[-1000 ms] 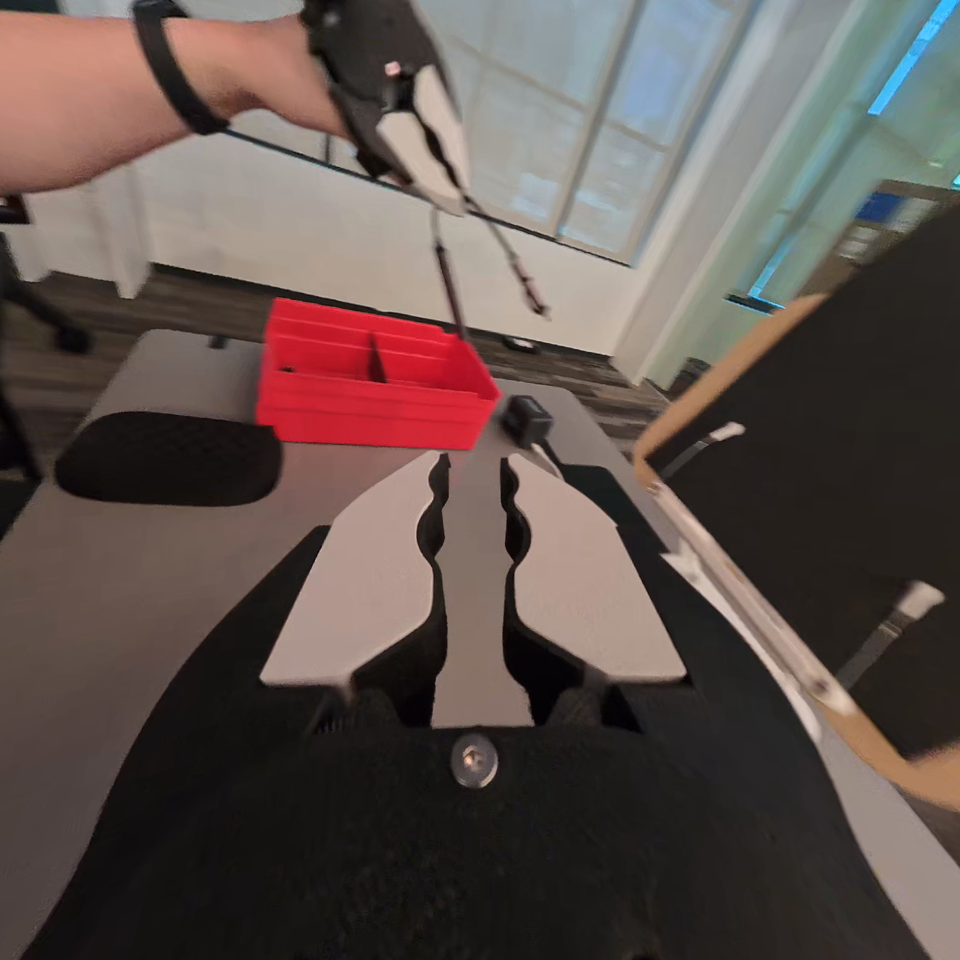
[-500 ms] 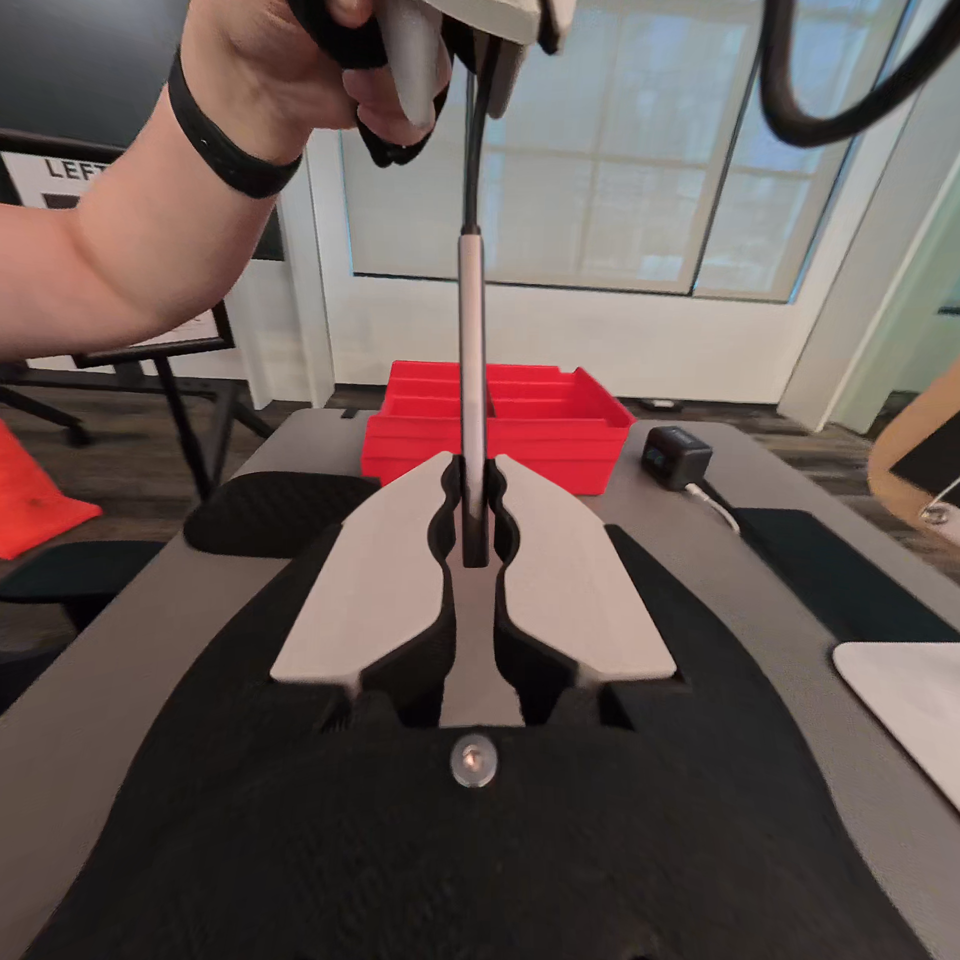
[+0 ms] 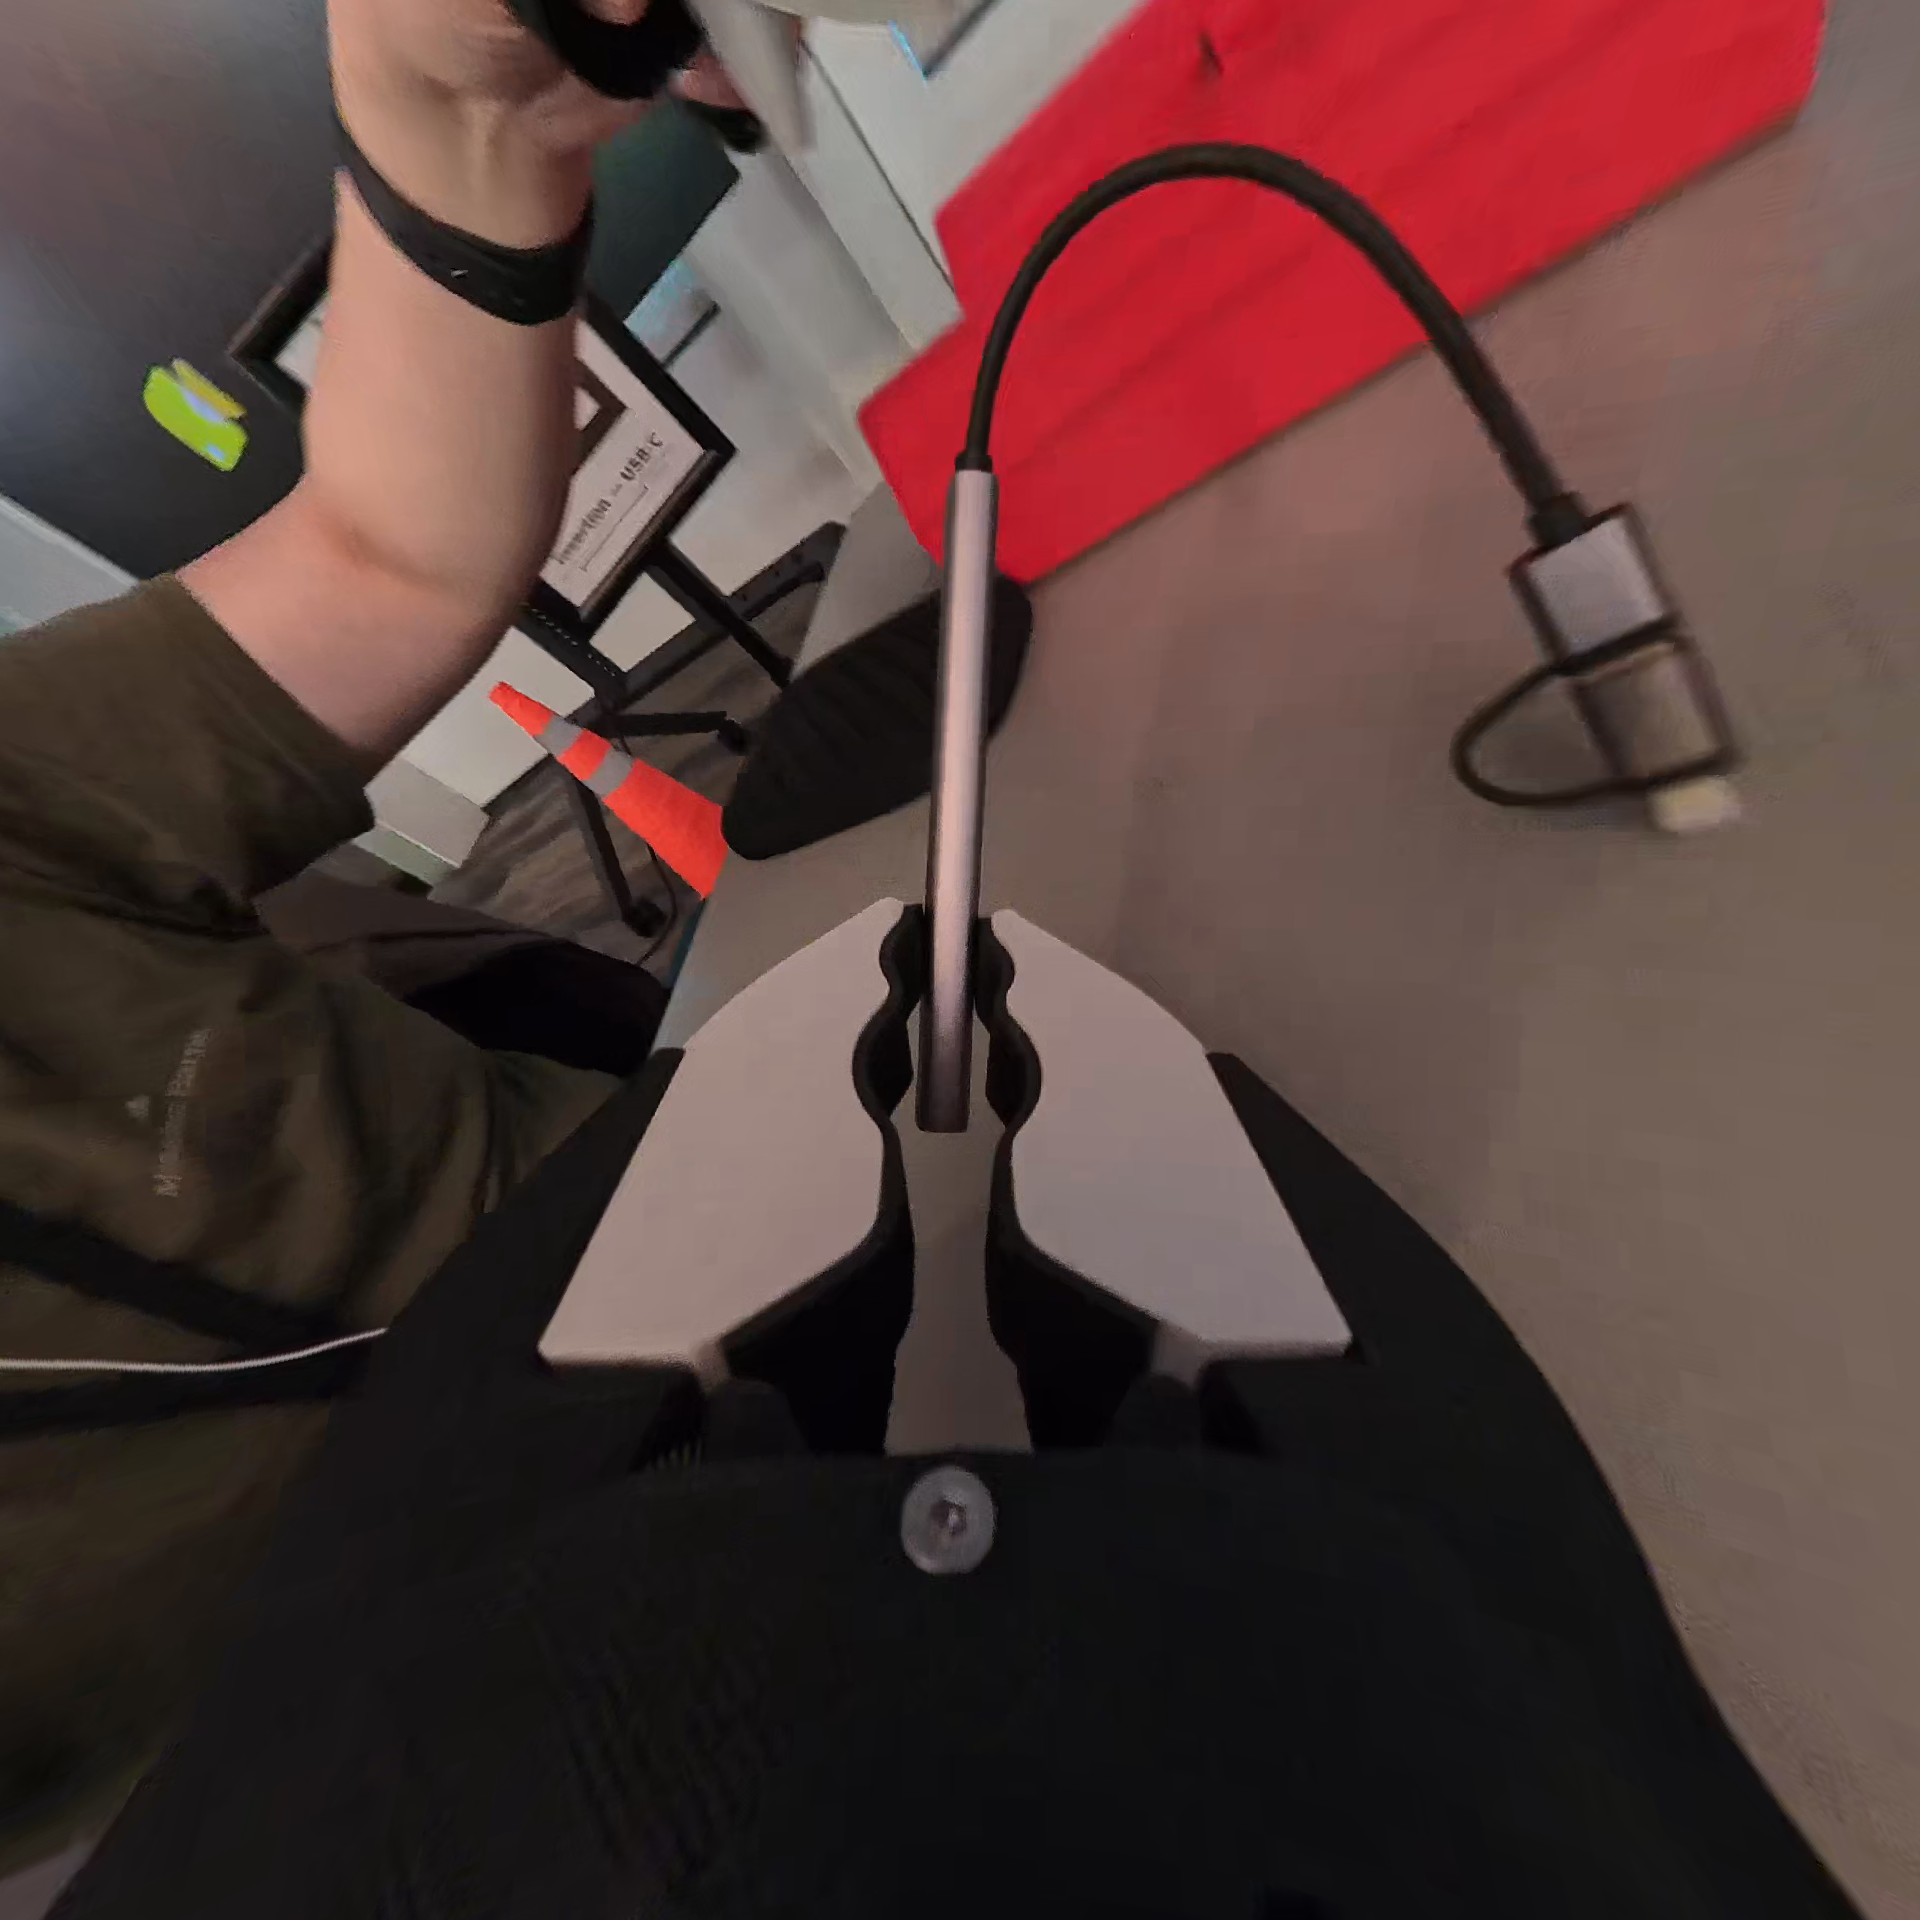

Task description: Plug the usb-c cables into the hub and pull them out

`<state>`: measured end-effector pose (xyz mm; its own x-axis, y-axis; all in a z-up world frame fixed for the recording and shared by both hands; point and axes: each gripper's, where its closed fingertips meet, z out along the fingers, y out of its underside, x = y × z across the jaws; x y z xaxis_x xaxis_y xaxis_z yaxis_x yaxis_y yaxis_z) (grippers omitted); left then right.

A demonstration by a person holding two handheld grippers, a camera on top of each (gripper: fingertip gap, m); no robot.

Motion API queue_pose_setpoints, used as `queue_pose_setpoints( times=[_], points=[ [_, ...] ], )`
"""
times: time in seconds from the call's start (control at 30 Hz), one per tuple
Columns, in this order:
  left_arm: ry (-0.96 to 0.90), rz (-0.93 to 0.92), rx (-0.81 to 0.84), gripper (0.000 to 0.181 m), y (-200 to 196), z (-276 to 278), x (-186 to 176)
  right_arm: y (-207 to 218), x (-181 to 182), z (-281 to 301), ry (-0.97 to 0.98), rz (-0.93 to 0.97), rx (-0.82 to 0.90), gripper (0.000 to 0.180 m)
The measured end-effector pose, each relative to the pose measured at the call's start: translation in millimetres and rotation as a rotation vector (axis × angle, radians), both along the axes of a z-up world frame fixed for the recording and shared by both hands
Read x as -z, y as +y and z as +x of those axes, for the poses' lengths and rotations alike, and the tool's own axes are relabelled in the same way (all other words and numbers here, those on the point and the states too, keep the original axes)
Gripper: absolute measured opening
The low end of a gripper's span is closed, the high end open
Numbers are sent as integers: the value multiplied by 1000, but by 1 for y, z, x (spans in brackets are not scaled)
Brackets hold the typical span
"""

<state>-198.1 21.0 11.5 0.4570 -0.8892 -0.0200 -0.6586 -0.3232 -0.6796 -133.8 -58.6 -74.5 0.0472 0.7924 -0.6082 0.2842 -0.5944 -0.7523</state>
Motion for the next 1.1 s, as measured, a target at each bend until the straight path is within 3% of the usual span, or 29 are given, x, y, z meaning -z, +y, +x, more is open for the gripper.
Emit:
queue_pose_setpoints(
  times=[0.1, 0.23, 0.43, 0.6, 0.67, 0.87, 1.1],
  points=[
    [14, -24, -47, 30, -5, -36, 11, -3, 26, 1, -94, -115, -10, 10],
    [81, 55, -122, 26, -13, -107, 9, 4, 75, 13, -379, -96, 51, 10],
    [392, 24, -42, 23, -40, -225, 46, 8, 71, 10, -348, -152, 59, 12],
    [827, 64, 40, 21, -28, -307, 91, 22, 52, 20, -314, -24, 112, 23],
    [935, 62, 108, 25, -22, -317, 101, 26, 33, 25, -267, 45, 145, 25],
    [1037, 76, 385, 27, -10, -315, 127, 22, -10, 39, -203, 172, 199, 26],
    [1029, 60, 547, 31, -5, -317, 157, 14, -40, 40, -104, 189, 187, 26]
  ],
)
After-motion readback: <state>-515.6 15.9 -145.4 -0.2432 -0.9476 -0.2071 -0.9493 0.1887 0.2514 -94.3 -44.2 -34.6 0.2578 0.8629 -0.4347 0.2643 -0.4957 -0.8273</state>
